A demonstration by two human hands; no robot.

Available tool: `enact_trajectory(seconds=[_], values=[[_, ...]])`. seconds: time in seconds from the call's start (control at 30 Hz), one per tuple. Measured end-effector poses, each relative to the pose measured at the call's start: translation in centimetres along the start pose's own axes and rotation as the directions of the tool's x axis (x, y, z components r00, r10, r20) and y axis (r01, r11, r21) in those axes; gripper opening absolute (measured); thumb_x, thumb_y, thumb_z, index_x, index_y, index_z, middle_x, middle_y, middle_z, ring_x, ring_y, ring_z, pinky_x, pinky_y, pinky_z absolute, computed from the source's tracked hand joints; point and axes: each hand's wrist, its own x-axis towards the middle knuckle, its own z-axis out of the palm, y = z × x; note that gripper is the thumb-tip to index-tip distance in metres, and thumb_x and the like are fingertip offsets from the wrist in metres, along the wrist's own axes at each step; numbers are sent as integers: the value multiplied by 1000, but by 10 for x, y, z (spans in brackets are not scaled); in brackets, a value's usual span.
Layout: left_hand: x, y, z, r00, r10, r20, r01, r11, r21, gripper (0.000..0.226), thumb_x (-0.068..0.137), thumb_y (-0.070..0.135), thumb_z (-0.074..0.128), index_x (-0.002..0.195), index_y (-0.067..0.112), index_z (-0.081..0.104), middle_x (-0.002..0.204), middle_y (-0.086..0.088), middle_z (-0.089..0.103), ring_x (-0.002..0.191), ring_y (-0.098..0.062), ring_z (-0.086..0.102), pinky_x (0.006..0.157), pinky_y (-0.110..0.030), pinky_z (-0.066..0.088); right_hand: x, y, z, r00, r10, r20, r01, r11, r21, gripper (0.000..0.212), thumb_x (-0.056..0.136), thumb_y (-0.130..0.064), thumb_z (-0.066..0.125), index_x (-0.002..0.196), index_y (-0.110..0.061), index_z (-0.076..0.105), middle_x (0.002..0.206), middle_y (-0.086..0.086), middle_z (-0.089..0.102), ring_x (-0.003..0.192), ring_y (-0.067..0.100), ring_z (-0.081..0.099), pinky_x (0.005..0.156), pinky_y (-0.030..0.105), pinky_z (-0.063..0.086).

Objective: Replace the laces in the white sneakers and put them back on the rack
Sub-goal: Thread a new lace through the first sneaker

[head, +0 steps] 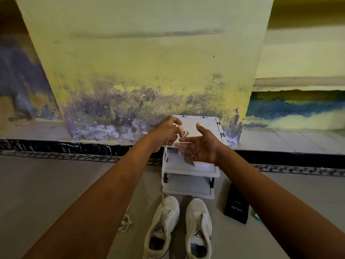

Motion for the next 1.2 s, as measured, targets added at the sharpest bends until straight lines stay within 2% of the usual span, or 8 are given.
enact_trajectory(seconds=[0.2,0.3,0.47,0.67,0.8,0.87,0.97,1.2], values=[[-1,-5,8,1000,-18,-8,19,990,141,24,103,24,30,116,9,44,74,-7,59,32,-4,24,36,-16,23,0,1,13,945,-166,-282,202,974,104,23,98,-29,47,89,-10,58,80,5,62,72,14,59,67,28,42],[3,-10,9,999,-40,-21,43,981,190,27,103,20,30,121,5,45,90,-6,67,40,-6,37,39,-17,30,3,1,10,904,-217,-368,254,965,56,11,94,-14,55,91,-9,65,76,2,60,68,10,56,64,23,46],[10,-16,7,968,-171,-184,170,985,-17,27,96,-2,40,121,-2,51,94,-13,59,63,-15,55,46,-18,48,-3,1,5,900,-331,-285,320,944,-84,18,95,-4,48,98,-9,65,78,2,63,66,11,54,61,20,46],[11,-9,1,923,-282,-262,207,937,-281,14,96,15,49,91,7,59,80,-4,63,52,-10,38,38,-16,29,-3,3,6,920,-301,-250,277,952,-130,30,94,3,34,93,-9,62,80,6,61,71,16,58,61,21,50],[11,-6,0,921,-280,-269,198,935,-295,25,100,27,44,102,9,61,65,7,59,48,-9,22,37,-14,19,-1,3,6,933,-279,-229,289,957,12,33,100,-19,35,83,-5,60,62,3,44,57,16,46,64,27,47],[10,-5,2,923,-268,-277,188,940,-284,21,98,18,47,107,6,61,72,3,60,50,-8,27,37,-14,23,1,4,6,914,-311,-260,312,949,-40,42,102,-31,32,83,-7,60,54,-2,31,49,12,31,54,25,38],[10,-3,4,930,-266,-254,171,924,-342,24,97,4,45,119,-1,55,78,-5,61,57,-10,46,37,-13,38,-1,5,8,882,-360,-305,329,932,-149,25,99,-21,41,99,-8,63,56,-2,25,49,11,23,49,24,28],[10,0,5,918,-293,-268,148,879,-453,22,94,-13,37,102,5,46,83,-15,53,67,-20,56,41,-18,51,1,5,7,925,-286,-251,299,954,16,29,94,-5,31,80,-6,57,66,5,45,57,14,42,59,24,45]])
